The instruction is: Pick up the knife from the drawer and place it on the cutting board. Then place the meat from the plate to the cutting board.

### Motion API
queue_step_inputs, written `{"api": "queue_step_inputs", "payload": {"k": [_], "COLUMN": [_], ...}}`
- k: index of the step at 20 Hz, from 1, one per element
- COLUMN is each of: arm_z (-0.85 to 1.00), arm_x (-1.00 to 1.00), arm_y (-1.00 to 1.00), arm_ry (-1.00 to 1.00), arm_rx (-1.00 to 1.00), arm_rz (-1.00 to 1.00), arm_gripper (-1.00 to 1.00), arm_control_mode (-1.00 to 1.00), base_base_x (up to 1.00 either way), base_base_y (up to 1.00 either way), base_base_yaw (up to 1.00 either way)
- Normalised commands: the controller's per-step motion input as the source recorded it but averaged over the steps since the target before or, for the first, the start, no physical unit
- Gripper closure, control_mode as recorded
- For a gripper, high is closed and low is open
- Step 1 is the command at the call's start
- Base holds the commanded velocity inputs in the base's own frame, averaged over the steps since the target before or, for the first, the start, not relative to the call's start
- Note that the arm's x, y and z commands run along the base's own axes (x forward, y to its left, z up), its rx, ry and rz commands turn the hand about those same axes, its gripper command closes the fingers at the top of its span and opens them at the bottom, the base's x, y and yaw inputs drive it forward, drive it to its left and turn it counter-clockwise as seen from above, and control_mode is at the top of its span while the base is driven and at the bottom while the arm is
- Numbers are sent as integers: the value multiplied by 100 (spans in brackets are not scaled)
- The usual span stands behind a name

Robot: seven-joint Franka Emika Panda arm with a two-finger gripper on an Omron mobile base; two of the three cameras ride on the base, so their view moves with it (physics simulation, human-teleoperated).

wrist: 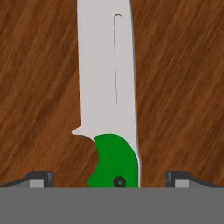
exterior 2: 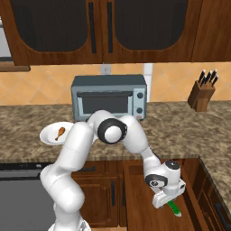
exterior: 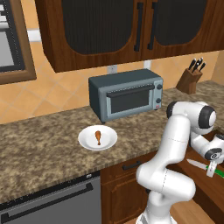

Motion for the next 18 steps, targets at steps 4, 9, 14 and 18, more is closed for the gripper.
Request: {"api": "queue_step_inputs", "payload": {"k": [4,9,14,18], "arm_z": [-80,-50,-42,41], "arm_x": [-32,-7,-3,-16], "arm_y": [0,0,0,0], "arm_ry": [0,4,6,0], "arm_rx": [1,2,-3,-1], "arm_rz": [8,6,0,0], "arm_gripper": [100,100,100,100], "arm_control_mode": [-100,-100,-100,-100], "base_base_x": [0,0,0,0], "base_base_y": [0,0,0,0], "base_base_yaw": [0,0,0,0]}}
